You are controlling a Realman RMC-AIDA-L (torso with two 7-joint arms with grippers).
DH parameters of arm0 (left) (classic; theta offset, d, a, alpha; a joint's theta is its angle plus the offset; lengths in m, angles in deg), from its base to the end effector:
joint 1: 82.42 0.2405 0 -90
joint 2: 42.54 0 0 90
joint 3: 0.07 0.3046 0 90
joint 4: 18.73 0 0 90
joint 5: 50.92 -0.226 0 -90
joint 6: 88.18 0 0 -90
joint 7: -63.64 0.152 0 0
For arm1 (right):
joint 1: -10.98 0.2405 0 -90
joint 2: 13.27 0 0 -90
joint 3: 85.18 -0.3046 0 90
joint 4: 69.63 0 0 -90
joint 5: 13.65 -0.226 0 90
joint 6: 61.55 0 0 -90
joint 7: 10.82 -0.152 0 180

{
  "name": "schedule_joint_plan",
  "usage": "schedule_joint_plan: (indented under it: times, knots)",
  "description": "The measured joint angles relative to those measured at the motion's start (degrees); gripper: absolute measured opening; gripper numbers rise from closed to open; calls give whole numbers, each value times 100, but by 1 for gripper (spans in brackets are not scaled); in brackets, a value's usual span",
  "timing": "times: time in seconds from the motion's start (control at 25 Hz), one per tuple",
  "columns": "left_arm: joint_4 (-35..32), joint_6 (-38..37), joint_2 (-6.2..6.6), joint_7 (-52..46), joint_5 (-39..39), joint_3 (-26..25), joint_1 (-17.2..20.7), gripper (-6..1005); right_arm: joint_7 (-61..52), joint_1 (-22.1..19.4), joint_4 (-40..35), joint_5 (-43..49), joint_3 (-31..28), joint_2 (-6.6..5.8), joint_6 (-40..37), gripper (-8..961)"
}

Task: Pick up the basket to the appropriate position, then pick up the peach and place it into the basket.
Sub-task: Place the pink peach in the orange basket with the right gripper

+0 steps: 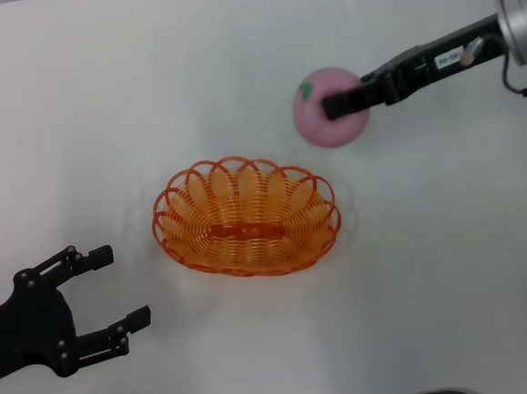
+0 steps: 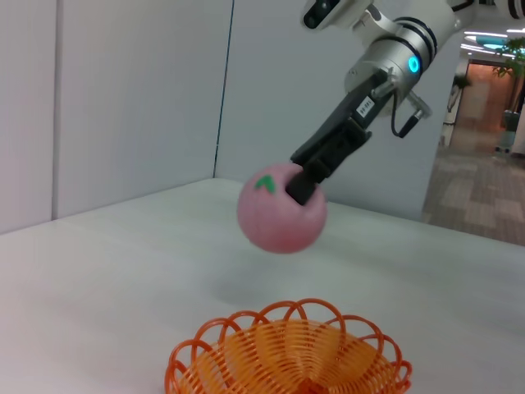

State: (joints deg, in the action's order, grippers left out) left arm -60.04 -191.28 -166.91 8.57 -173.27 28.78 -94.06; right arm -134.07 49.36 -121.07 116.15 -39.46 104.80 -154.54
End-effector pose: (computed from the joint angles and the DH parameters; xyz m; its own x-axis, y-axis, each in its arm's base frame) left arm -0.3753 0.2221 -0.0436 0.8122 0.2276 0.5371 0.3900 -0.8966 -0.2098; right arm 0.2554 0.4065 -0.0085 0.6431 -0.7334 -0.2205 -0.7547 -0.6557 -0.0201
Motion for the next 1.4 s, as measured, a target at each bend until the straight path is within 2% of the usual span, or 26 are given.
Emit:
schedule_joint_plan:
  times: [0.2,0.88,1.4]
  knots:
    - [0,-8,0,2,13,-3,3,883,173,23,92,-50,43,144,-48,298]
    - [10,-8,0,-12,36,-12,4,883,849,524,1577,-253,609,187,574,284]
    - [54,-7,0,-13,45,-12,-5,883,947,611,1802,-255,842,198,774,308]
